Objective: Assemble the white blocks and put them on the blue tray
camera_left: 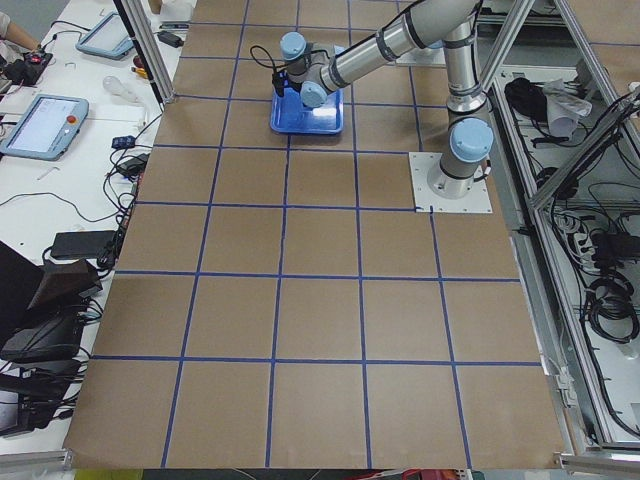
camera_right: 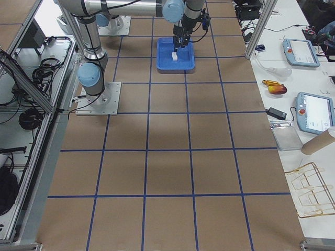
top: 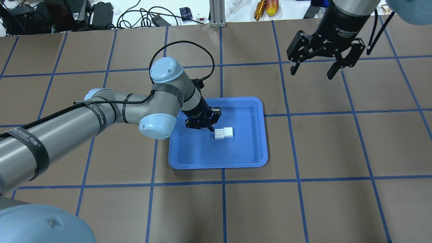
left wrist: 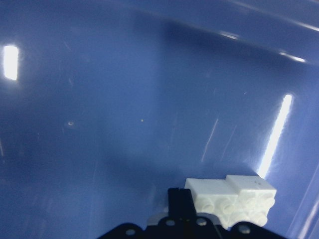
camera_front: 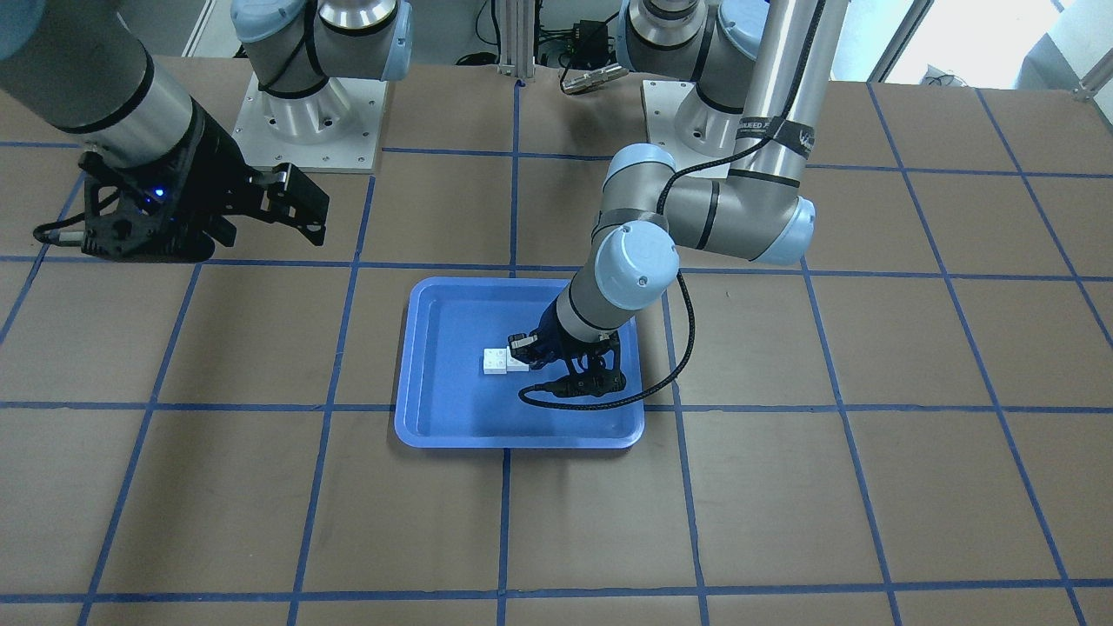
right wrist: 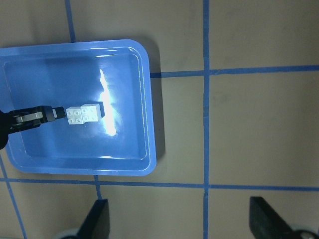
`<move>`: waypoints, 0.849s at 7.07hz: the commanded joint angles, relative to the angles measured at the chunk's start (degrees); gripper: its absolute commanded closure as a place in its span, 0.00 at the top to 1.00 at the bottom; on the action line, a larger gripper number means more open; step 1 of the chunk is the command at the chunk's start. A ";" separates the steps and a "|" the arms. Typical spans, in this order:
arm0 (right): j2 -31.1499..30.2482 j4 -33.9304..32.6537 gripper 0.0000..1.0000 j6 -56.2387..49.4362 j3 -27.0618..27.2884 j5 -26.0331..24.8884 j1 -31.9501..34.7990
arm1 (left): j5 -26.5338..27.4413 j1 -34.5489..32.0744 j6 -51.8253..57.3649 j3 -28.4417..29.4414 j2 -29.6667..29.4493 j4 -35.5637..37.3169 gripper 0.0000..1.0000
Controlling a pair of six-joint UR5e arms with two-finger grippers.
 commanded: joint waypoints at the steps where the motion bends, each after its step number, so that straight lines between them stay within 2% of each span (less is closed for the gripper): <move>1: -1.40 0.79 1.00 1.82 0.11 -1.31 0.02 | 3.29 0.40 0.68 5.07 1.22 -3.03 0.00; 2: -1.05 0.62 1.00 1.12 0.20 -3.93 -0.06 | 9.33 0.40 3.64 7.36 2.00 -4.62 0.02; 3: -1.31 0.70 1.00 1.29 0.46 -4.65 -0.07 | 10.08 1.53 9.07 8.95 2.97 -9.42 0.02; 4: -1.75 0.01 1.00 1.98 0.55 -5.35 0.02 | 10.44 5.37 13.65 10.09 4.54 -13.12 0.03; 5: -2.01 -0.09 1.00 3.21 0.03 -7.88 0.11 | 11.05 10.02 22.39 11.41 6.47 -17.25 0.07; 6: -1.93 -0.09 1.00 8.35 0.11 -8.34 0.46 | 12.27 11.98 25.53 13.60 9.28 -23.73 0.10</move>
